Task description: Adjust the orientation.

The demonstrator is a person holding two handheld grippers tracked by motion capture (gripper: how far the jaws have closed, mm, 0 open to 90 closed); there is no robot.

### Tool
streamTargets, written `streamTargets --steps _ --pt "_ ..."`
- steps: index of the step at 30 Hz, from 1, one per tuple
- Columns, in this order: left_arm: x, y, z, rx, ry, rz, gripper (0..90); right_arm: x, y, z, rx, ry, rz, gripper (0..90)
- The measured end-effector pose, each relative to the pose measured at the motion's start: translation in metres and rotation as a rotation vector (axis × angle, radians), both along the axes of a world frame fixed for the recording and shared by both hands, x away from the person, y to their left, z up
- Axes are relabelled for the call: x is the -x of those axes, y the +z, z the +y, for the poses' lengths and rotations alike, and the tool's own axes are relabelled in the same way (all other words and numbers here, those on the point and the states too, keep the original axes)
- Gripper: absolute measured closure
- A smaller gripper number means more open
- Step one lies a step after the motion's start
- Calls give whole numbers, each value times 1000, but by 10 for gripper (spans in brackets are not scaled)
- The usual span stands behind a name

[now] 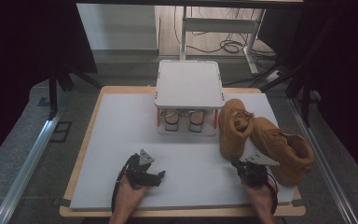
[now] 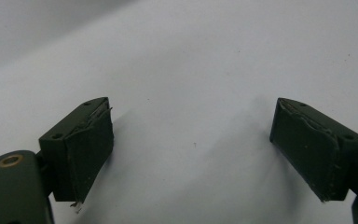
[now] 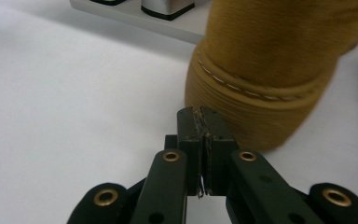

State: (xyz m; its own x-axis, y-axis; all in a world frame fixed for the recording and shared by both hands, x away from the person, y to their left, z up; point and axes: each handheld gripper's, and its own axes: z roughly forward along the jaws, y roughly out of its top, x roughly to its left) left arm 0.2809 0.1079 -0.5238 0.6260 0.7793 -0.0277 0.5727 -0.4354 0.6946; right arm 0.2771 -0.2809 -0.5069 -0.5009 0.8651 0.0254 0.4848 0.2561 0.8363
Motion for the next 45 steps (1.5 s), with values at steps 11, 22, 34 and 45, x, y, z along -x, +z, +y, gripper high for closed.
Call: streamTargets --steps 11,22,34,45 --pt "0 0 0 0 0 0 131 -20 -7 28 29 24 8 860" --pt "0 0 0 0 0 -1 132 -29 -10 33 65 22 -7 897" --pt "0 0 0 -1 0 -3 132 -22 -10 16 92 1 -18 898" --pt "0 0 0 -1 0 -3 132 -15 -9 -9 95 -41 -12 898"
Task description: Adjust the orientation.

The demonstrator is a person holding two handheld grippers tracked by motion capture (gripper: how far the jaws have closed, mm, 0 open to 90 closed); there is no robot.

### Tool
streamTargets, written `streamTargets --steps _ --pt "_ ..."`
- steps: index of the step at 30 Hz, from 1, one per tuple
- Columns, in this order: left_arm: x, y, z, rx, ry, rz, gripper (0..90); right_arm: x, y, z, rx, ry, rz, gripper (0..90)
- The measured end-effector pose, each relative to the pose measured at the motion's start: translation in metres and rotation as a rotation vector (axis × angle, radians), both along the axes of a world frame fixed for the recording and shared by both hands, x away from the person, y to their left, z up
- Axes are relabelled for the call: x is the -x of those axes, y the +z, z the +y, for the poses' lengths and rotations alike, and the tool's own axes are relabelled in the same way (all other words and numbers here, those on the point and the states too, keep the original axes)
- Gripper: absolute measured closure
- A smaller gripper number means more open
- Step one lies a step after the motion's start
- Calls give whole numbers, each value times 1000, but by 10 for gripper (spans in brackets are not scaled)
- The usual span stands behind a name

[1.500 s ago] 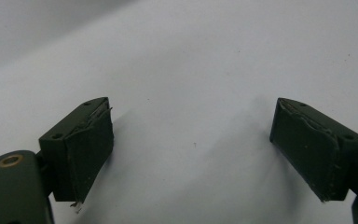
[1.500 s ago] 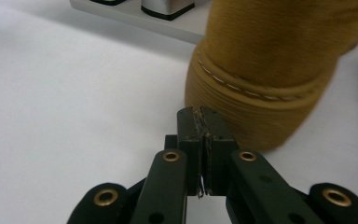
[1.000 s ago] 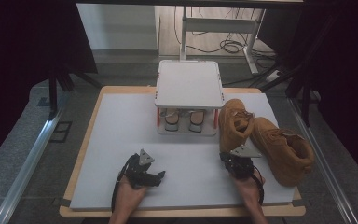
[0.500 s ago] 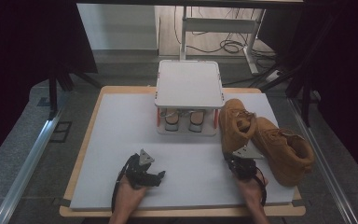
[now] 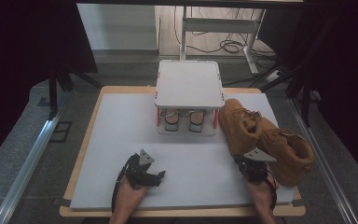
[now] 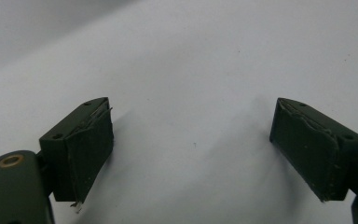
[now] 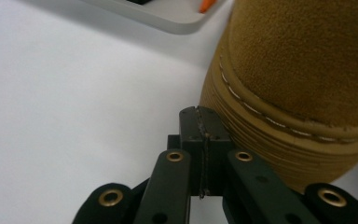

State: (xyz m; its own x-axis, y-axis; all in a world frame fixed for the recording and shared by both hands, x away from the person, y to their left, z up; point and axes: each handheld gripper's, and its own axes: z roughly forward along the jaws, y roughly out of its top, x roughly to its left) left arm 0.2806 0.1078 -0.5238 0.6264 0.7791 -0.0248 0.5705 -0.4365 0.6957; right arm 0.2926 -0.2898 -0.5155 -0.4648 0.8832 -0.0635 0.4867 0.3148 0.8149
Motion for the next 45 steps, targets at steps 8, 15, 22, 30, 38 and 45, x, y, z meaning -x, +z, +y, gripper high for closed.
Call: streamTargets --steps 8,15,22,30,38,45 --pt "0 0 0 0 0 0 132 3 0 -5 -4 -7 -9 861" --pt "0 0 0 0 0 0 132 17 15 -14 -92 -37 -68 776" --pt "0 0 0 0 0 0 132 25 21 -23 -126 -122 -130 597" --pt "0 0 0 -1 0 0 132 21 32 -25 -176 -168 -200 398" --pt "0 0 0 -1 -1 0 132 12 39 -24 -171 -216 -247 291" --pt "0 0 0 -1 -1 0 132 2 43 -21 -168 -241 -258 219"
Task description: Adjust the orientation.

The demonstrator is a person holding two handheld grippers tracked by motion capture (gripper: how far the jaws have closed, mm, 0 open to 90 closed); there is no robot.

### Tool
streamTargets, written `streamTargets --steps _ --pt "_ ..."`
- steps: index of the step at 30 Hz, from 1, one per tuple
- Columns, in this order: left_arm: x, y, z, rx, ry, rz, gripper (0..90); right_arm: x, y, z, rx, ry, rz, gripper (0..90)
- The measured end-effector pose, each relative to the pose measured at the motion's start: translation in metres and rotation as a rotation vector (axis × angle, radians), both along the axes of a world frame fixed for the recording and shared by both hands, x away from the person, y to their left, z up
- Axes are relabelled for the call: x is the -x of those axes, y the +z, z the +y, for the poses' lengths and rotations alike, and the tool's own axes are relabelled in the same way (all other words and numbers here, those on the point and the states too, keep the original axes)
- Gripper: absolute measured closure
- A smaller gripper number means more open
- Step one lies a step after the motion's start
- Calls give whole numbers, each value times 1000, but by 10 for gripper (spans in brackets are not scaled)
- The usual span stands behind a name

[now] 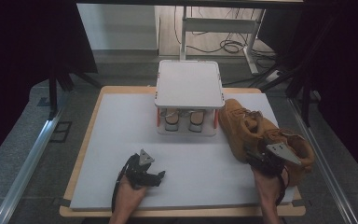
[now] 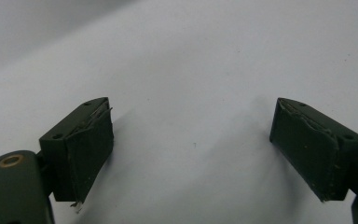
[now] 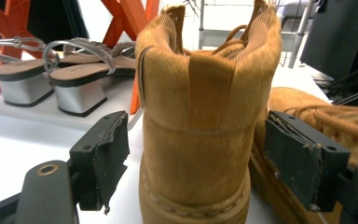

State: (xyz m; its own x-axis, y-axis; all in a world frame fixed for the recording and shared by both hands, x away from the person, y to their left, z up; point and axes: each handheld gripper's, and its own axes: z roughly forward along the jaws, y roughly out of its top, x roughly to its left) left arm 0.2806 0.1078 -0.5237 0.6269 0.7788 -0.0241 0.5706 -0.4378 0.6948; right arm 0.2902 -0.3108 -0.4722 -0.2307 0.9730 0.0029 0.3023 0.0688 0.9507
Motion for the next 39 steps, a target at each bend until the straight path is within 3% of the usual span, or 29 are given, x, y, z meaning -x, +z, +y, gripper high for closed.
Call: streamTargets --steps 19,35,39 --pt "0 0 0 0 0 0 132 -33 4 15 43 -78 1 122" --pt "0 0 0 0 0 0 132 -55 8 19 38 -76 39 39" --pt "0 0 0 0 0 0 132 -58 8 23 47 -97 48 28"
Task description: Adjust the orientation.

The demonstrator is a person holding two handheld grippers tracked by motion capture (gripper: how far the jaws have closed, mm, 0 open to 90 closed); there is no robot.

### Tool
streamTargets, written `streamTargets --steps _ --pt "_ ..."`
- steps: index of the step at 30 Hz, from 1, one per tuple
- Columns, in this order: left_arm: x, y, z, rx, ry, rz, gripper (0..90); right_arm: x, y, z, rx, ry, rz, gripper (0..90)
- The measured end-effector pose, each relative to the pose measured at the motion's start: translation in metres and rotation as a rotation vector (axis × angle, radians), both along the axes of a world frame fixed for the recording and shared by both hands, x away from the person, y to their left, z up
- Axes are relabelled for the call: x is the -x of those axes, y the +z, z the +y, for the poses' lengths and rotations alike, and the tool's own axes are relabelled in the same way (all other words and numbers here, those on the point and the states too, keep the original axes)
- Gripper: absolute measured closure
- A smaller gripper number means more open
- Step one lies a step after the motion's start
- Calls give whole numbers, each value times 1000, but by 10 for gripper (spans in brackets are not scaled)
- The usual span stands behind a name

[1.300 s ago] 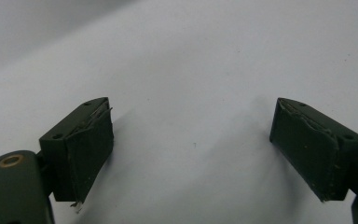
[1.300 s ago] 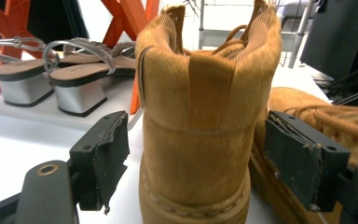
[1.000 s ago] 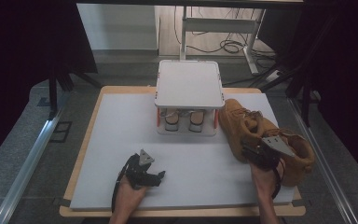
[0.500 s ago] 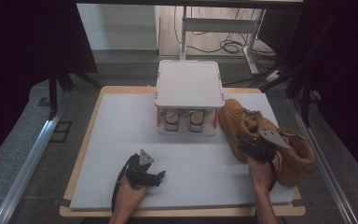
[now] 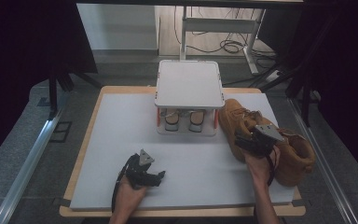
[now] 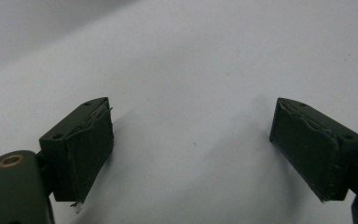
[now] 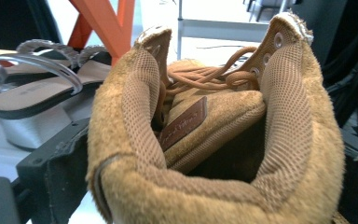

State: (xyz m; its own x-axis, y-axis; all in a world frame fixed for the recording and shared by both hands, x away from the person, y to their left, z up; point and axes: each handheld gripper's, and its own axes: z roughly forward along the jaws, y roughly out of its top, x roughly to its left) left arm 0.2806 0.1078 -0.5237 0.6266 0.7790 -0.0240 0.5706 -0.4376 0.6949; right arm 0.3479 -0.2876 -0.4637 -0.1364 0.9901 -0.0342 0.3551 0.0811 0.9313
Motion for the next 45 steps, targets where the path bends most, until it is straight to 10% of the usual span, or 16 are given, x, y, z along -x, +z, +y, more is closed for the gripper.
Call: streamTargets --steps 18,45 --pt "0 0 0 0 0 0 132 7 0 3 42 -50 -29 483" --pt "0 0 0 2 1 -2 132 18 34 5 19 -52 -79 547"
